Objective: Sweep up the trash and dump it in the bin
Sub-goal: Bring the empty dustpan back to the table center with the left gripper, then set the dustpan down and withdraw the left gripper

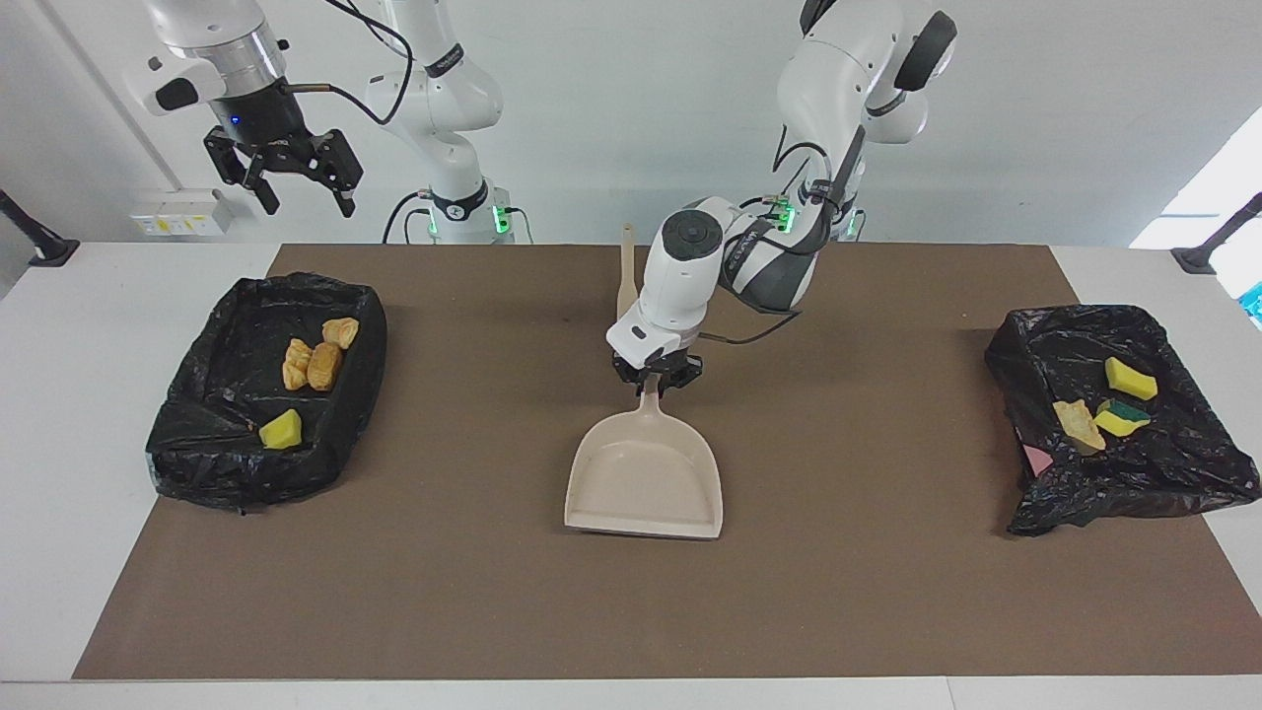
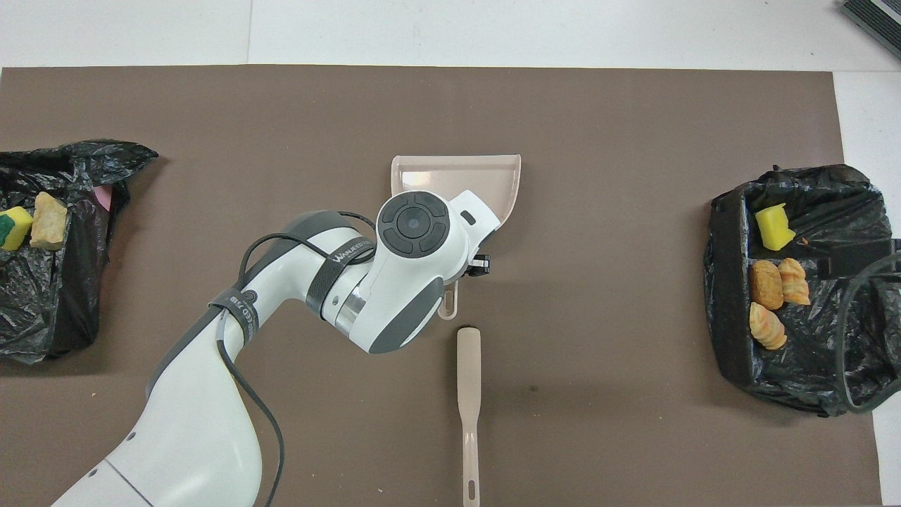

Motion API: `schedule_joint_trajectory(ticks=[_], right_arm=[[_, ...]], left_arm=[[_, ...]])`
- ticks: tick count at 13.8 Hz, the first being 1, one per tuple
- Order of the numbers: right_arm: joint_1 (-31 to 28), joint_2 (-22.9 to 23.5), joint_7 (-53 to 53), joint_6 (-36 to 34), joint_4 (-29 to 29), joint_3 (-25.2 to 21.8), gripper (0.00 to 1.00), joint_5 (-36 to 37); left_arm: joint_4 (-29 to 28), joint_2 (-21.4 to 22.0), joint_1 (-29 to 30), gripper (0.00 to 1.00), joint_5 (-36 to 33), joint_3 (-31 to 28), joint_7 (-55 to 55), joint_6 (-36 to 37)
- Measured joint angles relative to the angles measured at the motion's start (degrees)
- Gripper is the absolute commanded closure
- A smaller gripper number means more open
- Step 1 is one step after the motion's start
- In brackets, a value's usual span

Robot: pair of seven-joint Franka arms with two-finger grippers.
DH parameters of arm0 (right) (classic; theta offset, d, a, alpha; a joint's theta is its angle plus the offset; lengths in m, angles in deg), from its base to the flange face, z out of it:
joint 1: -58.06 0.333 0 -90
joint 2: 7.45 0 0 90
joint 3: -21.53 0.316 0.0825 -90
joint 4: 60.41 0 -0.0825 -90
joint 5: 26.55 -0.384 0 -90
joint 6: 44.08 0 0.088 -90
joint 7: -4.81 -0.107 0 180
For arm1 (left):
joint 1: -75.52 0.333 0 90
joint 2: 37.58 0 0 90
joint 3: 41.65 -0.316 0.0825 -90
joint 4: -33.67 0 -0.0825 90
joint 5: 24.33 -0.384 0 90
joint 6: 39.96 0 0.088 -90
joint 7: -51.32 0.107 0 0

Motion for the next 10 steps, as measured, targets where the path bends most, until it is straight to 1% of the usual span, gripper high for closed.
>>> schedule_joint_trajectory(ticks=[3, 5, 8, 10], right_arm=[[0.0, 0.0, 0.0, 0.0, 0.16, 0.0, 0.0, 0.0], [0.0, 0.0, 0.0, 0.0, 0.23, 0.0, 0.0, 0.0], [0.0, 0.0, 0.0, 0.0, 0.29, 0.0, 0.0, 0.0], [0.0, 0.0, 0.0, 0.0, 0.37, 0.0, 0.0, 0.0]], left_arm=[[0.59, 0.09, 0.05, 0.0, 0.16, -0.1, 0.0, -0.31], [1.17, 0.91, 0.3, 0.0, 0.19, -0.7, -0.06, 0.4], [1.58, 3.71, 2.34, 0.0, 0.2, -2.58, -0.07, 4.8], [1.62, 5.58, 2.86, 0.0, 0.2, -5.51, 0.83, 6.63]])
